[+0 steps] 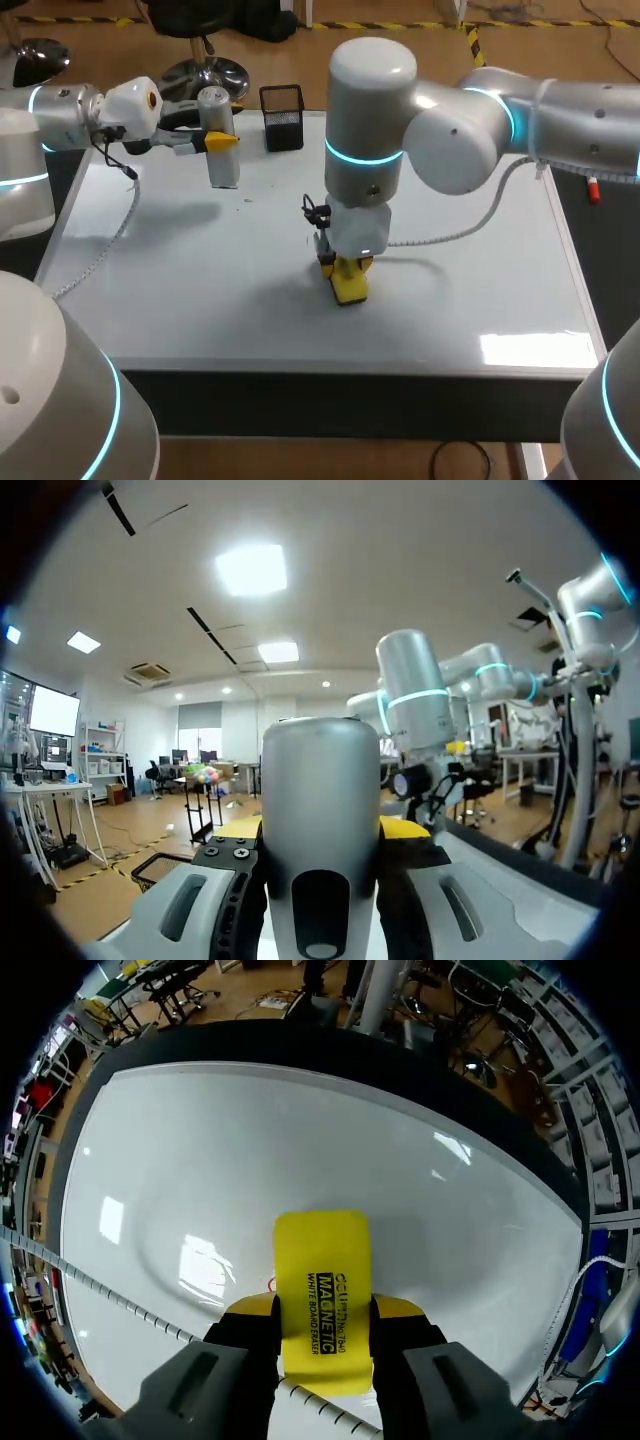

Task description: Pick up the inspection probe, press it on each red-marked spot on the whiteboard one by one, put down the probe, pick up the eraser, and wipe off all the red marks.

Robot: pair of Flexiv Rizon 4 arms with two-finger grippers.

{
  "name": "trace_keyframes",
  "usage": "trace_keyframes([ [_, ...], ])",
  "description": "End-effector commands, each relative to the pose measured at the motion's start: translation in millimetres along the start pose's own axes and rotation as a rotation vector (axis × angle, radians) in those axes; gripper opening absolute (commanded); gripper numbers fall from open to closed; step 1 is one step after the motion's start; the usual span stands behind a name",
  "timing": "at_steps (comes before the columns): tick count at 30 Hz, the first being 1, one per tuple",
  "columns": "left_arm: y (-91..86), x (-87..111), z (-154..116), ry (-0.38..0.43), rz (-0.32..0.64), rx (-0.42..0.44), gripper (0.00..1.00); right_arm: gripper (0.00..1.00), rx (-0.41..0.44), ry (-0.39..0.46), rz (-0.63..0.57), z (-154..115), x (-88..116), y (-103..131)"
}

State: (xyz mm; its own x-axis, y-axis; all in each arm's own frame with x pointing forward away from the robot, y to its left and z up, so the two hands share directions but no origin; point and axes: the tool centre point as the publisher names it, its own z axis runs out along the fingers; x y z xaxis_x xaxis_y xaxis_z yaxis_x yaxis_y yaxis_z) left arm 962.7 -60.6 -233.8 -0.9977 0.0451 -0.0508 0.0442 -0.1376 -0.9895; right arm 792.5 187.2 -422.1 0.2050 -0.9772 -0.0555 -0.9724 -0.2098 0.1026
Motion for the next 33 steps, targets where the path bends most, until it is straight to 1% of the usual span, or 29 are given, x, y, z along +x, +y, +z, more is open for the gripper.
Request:
trace_keyframes([
  [1, -0.8, 0.3, 0, -0.001, 0.002, 0.001, 0.0, 0.0, -0.008, 0.005, 0.001, 5, -2, -4],
  [13, -0.8, 0.3, 0, -0.001, 0.002, 0.001, 0.0, 0.0, -0.034, 0.018, 0.05, 17, 19, -2],
  [33, -0.8, 0.3, 0, -0.001, 0.002, 0.001, 0.0, 0.0, -0.068, 0.029, 0.143, 28, 62, 4],
])
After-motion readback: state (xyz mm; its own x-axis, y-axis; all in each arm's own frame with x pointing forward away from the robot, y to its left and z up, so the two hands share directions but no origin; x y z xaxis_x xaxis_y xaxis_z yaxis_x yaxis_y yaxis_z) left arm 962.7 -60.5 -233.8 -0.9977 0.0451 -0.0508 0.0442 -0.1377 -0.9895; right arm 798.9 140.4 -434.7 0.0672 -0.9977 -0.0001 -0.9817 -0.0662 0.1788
